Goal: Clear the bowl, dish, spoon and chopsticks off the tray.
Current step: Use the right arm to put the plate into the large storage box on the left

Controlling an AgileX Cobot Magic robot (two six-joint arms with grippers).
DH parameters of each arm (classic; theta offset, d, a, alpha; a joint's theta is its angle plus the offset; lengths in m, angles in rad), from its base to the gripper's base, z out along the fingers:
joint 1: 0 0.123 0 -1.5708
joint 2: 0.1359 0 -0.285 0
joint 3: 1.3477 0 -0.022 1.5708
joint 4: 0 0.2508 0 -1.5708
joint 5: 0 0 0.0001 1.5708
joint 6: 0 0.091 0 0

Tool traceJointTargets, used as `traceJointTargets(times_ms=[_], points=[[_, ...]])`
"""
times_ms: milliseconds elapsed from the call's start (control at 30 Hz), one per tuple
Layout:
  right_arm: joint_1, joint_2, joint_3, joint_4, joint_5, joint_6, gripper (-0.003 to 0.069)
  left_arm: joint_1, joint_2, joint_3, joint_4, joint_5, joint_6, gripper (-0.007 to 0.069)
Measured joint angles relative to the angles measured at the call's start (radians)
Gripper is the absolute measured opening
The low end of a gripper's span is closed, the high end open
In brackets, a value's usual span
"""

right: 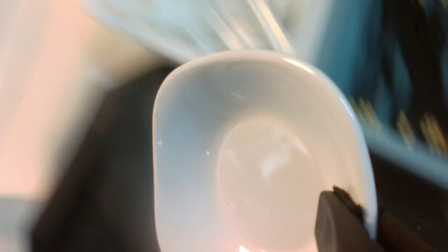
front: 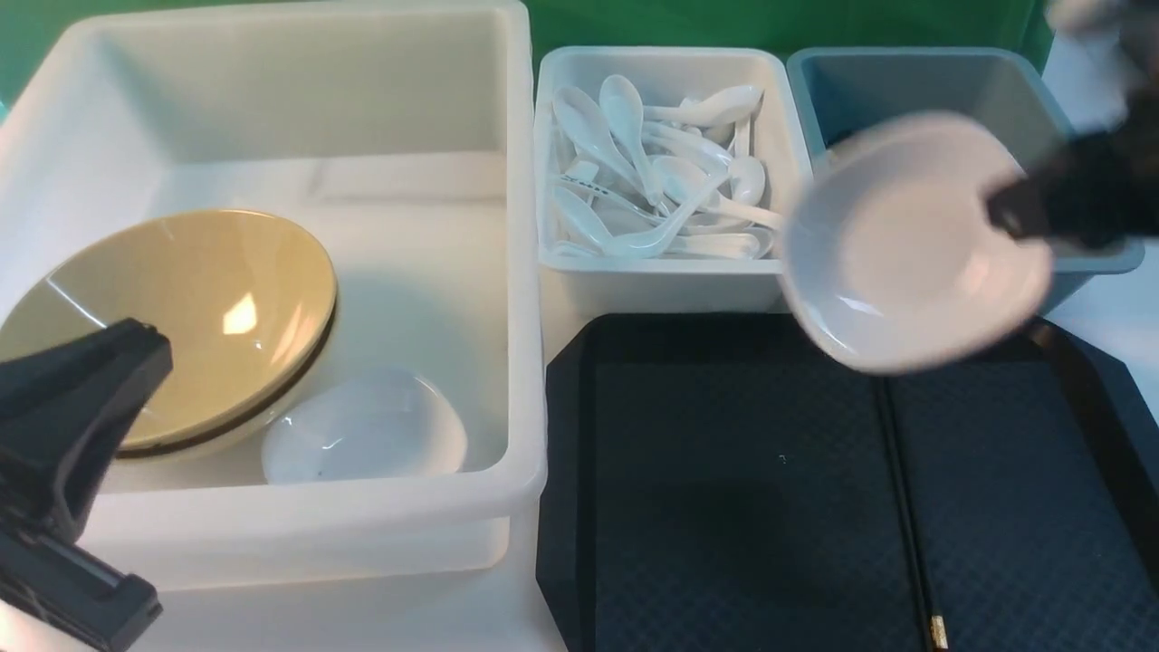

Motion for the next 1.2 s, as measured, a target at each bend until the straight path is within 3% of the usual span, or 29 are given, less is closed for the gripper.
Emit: traceJointTargets(times_ms=[67, 167, 300, 667, 967, 1100, 1200], points=[[0.177, 0.056, -0.092, 0.026, -0.106, -0.034, 0.0067, 0.0, 0.0, 0.0, 0.0, -0.001, -0.016, -0.0008], [0.349, 0.211, -0.21, 0.041, -0.189, -0.115, 0.0067, 0.0, 0.0, 0.0, 0.0, 0.0, -0.022, -0.0008], [0.451, 0.426, -0.356, 0.043, -0.195, -0.213, 0.0068, 0.0, 0.0, 0.0, 0.0, 0.005, -0.025, -0.0008], [0.477, 0.799, -0.63, 0.024, 0.007, -0.374, 0.0073, 0.0, 0.0, 0.0, 0.003, 0.075, -0.028, -0.0008], [0.514, 0.854, -0.646, 0.038, -0.057, -0.349, 0.0084, 0.0, 0.0, 0.0, 0.007, 0.081, -0.028, -0.0008], [0.522, 0.874, -0.648, 0.037, -0.042, -0.27, 0.0175, 0.0, 0.0, 0.0, 0.007, 0.082, -0.027, -0.0008], [0.516, 0.873, -0.655, 0.036, -0.027, -0.178, 0.0308, 0.0, 0.0, 0.0, 0.007, 0.086, -0.027, -0.0008]])
